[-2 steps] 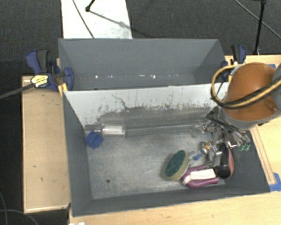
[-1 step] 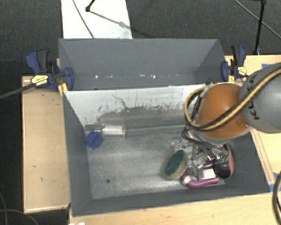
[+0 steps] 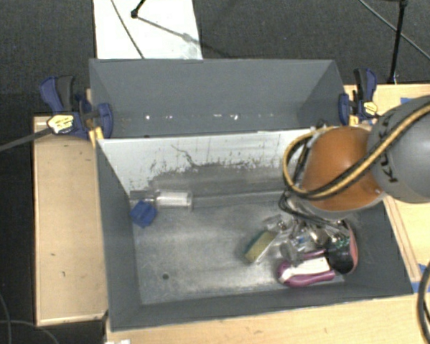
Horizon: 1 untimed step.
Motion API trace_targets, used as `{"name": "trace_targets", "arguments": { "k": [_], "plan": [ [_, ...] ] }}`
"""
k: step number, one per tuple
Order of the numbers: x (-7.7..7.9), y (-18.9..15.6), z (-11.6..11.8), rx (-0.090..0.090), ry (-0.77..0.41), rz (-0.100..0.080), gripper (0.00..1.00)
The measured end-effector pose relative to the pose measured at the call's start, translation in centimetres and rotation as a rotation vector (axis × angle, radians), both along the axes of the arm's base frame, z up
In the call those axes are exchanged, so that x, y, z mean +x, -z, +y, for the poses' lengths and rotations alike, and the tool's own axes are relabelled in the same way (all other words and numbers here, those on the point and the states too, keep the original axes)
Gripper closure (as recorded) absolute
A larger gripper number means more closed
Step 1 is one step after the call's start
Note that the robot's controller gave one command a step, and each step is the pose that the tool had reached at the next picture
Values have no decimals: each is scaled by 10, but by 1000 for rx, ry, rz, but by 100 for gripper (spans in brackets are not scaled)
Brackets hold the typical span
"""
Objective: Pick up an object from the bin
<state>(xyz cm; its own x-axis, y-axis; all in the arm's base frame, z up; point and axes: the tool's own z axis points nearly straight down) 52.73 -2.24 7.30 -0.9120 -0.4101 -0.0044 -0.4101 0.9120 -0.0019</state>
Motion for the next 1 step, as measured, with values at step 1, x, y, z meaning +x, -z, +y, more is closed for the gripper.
{"name": "trace_targets", "arguments": {
  "k": [1],
  "plan": [
    [-22,-1,1,3,57,-16,100]
  ]
}}
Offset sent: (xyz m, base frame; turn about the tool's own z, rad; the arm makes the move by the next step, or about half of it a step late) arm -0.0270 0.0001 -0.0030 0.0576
